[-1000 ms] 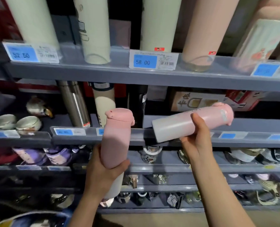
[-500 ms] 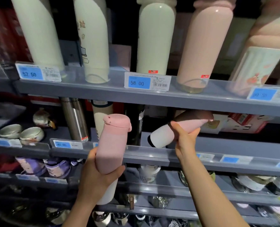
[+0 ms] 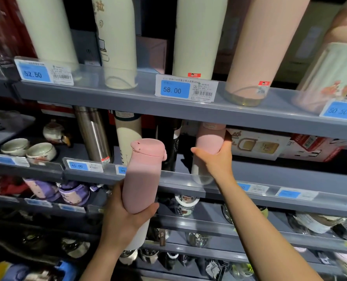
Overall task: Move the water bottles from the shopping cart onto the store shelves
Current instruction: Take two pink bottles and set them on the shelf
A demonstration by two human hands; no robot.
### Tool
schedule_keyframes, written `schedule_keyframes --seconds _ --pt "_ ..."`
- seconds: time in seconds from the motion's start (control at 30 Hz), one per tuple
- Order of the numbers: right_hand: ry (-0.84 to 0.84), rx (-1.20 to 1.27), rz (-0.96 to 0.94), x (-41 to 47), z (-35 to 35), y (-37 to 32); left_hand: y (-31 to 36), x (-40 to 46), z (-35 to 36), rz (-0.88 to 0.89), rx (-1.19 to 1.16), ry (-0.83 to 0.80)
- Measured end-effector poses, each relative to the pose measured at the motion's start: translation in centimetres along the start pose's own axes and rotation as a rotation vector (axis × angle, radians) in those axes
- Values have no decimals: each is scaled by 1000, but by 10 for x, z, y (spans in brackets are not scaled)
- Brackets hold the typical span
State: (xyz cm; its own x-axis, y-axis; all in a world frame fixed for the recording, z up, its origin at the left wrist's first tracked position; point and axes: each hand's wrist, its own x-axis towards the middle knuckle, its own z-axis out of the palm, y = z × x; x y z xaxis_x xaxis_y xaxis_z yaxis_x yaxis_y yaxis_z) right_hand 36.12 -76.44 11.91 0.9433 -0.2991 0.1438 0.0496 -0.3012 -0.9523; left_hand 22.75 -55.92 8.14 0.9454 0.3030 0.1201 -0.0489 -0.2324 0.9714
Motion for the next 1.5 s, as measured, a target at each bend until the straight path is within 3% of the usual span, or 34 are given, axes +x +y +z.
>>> schedule_keyframes --seconds 0.3,0.67,0.83,1.0,1.03,1.27,1.33,1.5 --pt "39 -63 -57 -2 1 7 3 -5 9 -10 3 -44" --pt "-104 -78 -44 -6 -7 24 4 -6 30 -18 -3 -107" --pt "30 4 -137 -39 -41 24 8 -9 56 24 -15 -177" --pt "-321 217 52 -108 -71 20 12 -15 101 112 80 -245" --pt "-320 230 75 -114 -73 20 16 -18 112 151 132 -286" --pt "-5 452 224 -98 -112 32 38 -21 151 341 131 -497" --pt "52 629 297 -84 -124 35 37 -14 152 373 103 -426" --pt "287 874 316 -34 -146 33 18 13 139 384 112 -55"
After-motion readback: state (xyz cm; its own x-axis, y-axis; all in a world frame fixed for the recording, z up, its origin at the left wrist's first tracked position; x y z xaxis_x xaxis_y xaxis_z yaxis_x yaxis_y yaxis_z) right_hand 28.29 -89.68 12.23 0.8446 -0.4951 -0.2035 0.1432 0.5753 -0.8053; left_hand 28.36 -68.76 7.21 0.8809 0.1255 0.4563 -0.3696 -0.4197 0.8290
